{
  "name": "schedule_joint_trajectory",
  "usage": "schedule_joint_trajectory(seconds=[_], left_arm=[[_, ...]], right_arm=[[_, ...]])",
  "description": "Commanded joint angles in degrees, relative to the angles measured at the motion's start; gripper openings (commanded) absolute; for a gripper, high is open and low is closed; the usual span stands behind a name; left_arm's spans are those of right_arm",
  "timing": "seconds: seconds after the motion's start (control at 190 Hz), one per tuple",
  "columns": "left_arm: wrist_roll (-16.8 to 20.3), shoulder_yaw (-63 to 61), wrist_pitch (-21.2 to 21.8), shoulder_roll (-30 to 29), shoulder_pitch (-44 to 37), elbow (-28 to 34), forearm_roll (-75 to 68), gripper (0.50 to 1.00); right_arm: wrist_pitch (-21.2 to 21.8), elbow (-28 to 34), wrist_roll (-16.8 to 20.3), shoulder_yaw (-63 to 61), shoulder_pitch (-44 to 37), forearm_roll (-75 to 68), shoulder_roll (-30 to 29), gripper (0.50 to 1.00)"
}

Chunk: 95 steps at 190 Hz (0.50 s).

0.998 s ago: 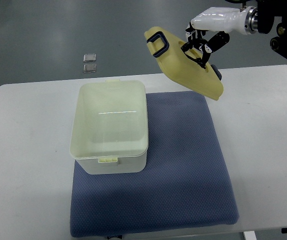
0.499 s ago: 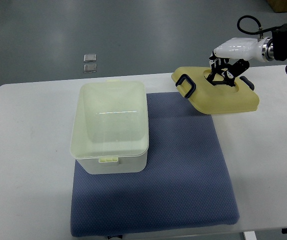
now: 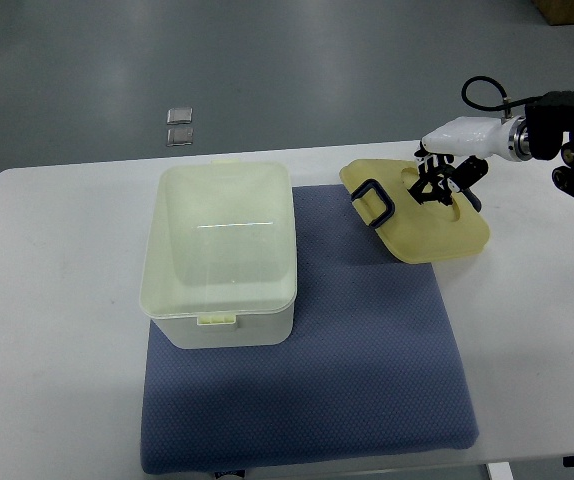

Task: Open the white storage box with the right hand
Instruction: 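Carry the lid away from the box and lower it onto the mat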

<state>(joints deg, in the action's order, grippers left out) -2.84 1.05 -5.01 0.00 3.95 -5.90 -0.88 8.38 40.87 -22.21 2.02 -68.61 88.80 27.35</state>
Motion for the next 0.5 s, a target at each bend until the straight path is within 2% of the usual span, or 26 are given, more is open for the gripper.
schedule_joint_trajectory(seconds=[0.0, 0.126, 0.494], left_arm=[[0.0, 0.0, 0.0, 0.0, 0.0, 0.0, 0.0, 1.000], [0.0, 0.0, 0.0, 0.0, 0.0, 0.0, 0.0, 1.000], [-0.1, 0.0, 0.0, 0.0, 0.0, -0.1, 0.0, 1.000]], right_arm=[[0.2, 0.0, 0.9, -0.4, 0.8, -0.3, -1.1, 0.500], [0.1, 0.0, 2.3, -0.7, 1.6, -0.4, -2.0, 0.500], [0.5, 0.6, 2.0, -0.9, 1.0, -2.1, -1.5, 0.500]])
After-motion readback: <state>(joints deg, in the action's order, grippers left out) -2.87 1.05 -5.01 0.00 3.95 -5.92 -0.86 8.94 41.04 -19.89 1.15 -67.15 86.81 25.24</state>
